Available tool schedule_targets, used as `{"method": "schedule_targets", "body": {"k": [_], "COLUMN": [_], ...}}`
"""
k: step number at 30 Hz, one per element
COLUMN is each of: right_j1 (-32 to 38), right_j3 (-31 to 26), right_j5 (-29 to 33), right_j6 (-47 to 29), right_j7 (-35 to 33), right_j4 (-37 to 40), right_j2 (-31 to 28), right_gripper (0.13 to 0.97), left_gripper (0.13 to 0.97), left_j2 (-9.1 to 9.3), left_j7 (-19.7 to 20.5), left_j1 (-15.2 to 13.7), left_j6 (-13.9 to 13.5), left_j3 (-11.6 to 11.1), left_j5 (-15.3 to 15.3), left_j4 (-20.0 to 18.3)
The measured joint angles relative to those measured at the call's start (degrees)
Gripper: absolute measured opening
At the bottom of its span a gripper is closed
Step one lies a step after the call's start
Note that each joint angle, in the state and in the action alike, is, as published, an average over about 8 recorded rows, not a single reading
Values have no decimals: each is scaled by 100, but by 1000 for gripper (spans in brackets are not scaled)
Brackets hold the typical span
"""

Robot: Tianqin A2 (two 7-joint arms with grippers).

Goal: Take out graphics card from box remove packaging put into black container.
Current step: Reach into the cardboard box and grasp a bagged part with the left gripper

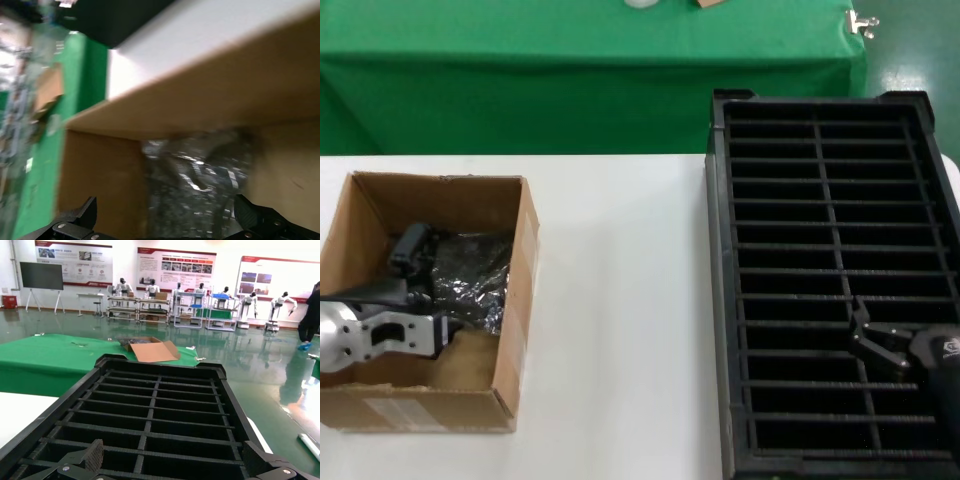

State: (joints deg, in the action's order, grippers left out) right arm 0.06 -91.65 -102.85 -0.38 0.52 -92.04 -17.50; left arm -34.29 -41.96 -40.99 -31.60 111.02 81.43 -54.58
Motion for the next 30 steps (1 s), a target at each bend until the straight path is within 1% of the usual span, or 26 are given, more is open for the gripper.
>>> {"method": "schedule_targets", "body": {"k": [3,6,9,11,15,21,26,30], "right_j1": [0,0,0,0,0,0,0,0], "right_j3": [0,0,0,0,0,0,0,0], "right_j5": [0,0,0,0,1,1,1,1], "right_j6": [0,0,0,0,0,0,0,0], "right_j7": [0,0,0,0,0,0,0,0], "right_j4": [0,0,0,0,0,0,0,0], "right_j2": [0,0,0,0,0,0,0,0], "right_gripper": [966,966,966,966,966,966,966,966], "left_gripper": [966,966,966,966,966,966,954,947], "left_j2": [110,188,264,338,527,802,957,1023], "left_j7": [-304,-462,-571,-708,-1184,-2073,-2683,-3011], "left_j1": [-266,-438,-539,-592,-679,-787,-850,-837], "left_j6": [-143,-214,-170,-74,203,559,687,735], "left_j3": [189,340,423,418,283,-24,-251,-385], "left_j5": [-116,-246,-337,-326,-153,228,489,632], "left_j4": [424,729,957,1115,1438,1920,2247,2327]}}
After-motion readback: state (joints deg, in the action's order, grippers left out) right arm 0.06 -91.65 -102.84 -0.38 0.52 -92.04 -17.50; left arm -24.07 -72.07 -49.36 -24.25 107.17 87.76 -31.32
